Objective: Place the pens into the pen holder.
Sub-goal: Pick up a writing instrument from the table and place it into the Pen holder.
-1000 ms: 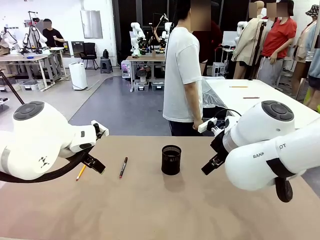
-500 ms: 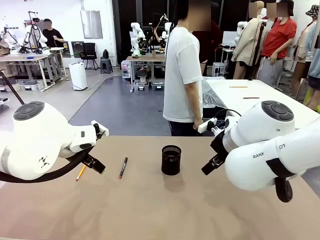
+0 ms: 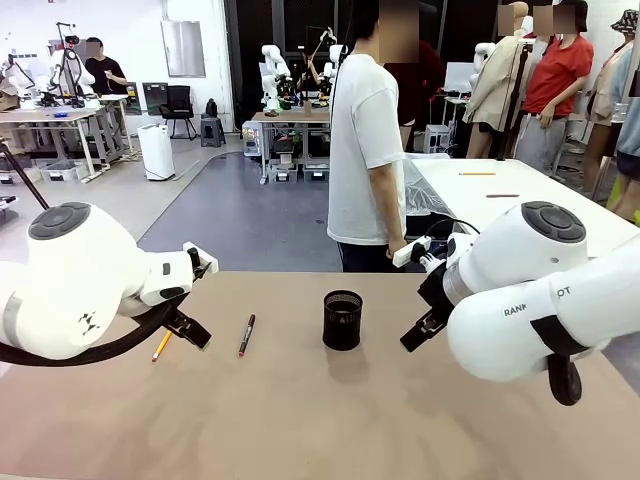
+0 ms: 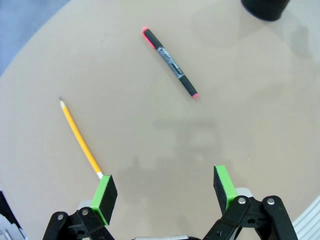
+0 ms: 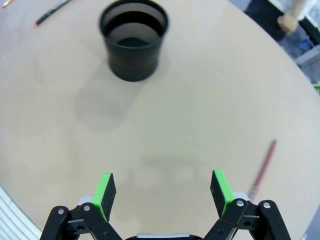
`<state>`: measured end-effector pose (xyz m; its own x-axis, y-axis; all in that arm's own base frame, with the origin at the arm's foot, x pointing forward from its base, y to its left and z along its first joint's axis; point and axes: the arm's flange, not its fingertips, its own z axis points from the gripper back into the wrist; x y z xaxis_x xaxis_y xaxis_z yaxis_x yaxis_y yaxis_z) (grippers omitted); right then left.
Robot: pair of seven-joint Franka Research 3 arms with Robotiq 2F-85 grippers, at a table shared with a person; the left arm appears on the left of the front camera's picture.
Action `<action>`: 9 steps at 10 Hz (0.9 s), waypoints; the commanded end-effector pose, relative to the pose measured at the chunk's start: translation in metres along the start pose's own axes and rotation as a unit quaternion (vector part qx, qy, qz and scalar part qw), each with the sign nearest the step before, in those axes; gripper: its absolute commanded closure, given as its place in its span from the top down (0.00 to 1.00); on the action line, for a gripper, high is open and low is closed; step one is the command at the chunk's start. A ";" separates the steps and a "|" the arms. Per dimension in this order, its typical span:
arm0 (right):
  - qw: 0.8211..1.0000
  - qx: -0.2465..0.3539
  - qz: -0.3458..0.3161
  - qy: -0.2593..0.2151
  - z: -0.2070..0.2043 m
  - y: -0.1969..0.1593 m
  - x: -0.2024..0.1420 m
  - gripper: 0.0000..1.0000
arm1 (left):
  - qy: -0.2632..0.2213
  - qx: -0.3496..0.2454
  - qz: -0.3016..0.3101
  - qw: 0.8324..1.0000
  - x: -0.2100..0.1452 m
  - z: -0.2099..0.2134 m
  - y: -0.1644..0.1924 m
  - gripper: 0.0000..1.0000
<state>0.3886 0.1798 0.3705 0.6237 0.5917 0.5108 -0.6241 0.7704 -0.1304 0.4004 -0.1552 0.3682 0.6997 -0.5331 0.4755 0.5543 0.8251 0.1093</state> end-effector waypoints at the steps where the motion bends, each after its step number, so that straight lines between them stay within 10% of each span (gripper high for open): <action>1: 0.996 0.083 0.041 -0.014 0.008 -0.017 0.001 1.00 | 0.023 -0.063 -0.001 0.998 0.006 0.016 0.008 1.00; 9: 0.972 0.203 0.083 -0.085 0.006 -0.123 0.018 1.00 | -0.129 -0.178 -0.109 0.969 0.039 0.101 0.068 1.00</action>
<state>0.4426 0.0987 0.4223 0.4375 0.6301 0.6415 -0.8521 0.5184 0.0720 0.4153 -0.1101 0.4933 0.5158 -0.5792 0.6313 0.7805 0.6214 -0.0676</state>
